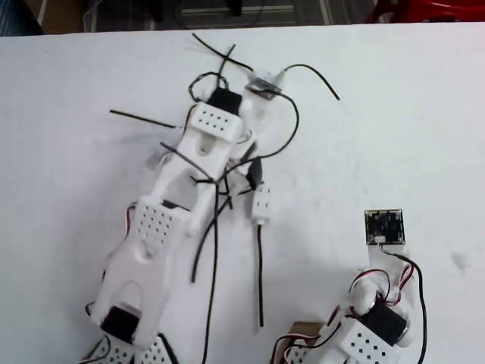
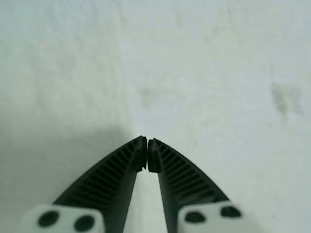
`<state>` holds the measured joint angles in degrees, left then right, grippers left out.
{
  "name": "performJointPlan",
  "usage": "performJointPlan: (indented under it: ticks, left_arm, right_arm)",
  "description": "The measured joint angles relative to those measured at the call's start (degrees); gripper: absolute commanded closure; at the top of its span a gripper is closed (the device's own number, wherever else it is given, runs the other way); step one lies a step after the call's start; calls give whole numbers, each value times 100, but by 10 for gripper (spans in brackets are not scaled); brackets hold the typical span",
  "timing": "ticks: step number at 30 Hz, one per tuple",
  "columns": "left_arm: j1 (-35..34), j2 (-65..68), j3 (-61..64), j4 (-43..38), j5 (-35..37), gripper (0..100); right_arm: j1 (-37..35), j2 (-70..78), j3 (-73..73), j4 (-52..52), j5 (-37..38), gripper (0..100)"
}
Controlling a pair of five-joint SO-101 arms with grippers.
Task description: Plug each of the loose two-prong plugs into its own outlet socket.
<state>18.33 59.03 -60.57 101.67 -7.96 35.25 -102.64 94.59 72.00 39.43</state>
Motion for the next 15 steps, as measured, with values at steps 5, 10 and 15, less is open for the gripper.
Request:
performJointPlan:
  ticks: [5, 10, 15]
  left_arm:
    - [-70, 9, 273, 35, -440, 706]
    - [-18, -9, 651, 35, -501, 706]
    - [105, -9, 651, 35, -501, 706]
  right_arm:
    - [0, 0, 0, 0, 0, 979]
    - [0, 0, 0, 0, 0, 979]
    - [0, 0, 0, 0, 0, 979]
